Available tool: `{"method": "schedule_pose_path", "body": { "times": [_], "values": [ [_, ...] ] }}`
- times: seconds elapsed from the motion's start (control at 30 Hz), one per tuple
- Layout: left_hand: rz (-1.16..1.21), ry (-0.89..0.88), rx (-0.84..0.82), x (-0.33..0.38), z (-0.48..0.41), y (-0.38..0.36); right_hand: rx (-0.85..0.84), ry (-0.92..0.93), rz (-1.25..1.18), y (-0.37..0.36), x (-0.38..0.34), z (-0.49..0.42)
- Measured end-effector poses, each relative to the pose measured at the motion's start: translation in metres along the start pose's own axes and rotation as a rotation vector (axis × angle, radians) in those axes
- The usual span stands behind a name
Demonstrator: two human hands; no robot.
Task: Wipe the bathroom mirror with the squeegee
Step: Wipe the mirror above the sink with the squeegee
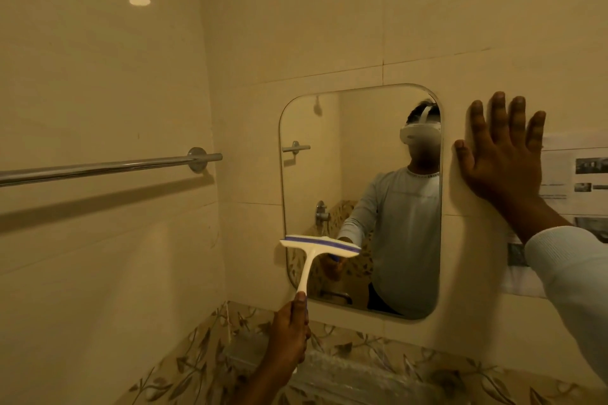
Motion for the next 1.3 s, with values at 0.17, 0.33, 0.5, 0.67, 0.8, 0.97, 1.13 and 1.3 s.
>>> {"method": "schedule_pose_path", "body": {
  "times": [0.17, 0.33, 0.5, 0.67, 0.8, 0.97, 1.13, 1.3],
  "values": [
    [-0.09, 0.057, 0.031, -0.041, -0.002, 0.006, 0.007, -0.002, -0.012, -0.002, 0.002, 0.001],
    [-0.244, 0.09, 0.115, -0.082, 0.011, 0.023, -0.038, -0.009, -0.036, -0.001, -0.001, 0.0],
    [-0.249, 0.148, 0.227, -0.087, 0.037, 0.036, -0.115, -0.02, -0.064, 0.004, 0.0, -0.001],
    [0.218, 0.382, 0.022, -0.048, 0.063, 0.007, -0.055, -0.141, -0.114, 0.042, -0.027, 0.005],
    [0.422, 0.308, -0.065, 0.037, 0.063, -0.016, -0.197, -0.131, -0.466, 0.064, -0.126, 0.06],
    [0.704, 0.213, -0.23, 0.144, 0.067, -0.036, -0.754, -0.049, -0.779, 0.051, -0.244, 0.123],
    [0.669, 0.07, -0.37, 0.212, 0.057, -0.056, -0.616, -0.101, -0.72, 0.044, -0.259, 0.087],
    [0.01, -0.415, -0.299, 0.229, 0.035, -0.047, -0.548, -0.158, -0.627, 0.036, -0.234, 0.044]
  ]
}}
Point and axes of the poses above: each hand's wrist, its own z-axis away from the middle knuckle, its own y-axis out of the back of the hand, x = y × z, the point moved 10 cm from there along -z, towards the middle knuckle, and after that the axes turned 15 degrees about x, right-handed, at the moved point
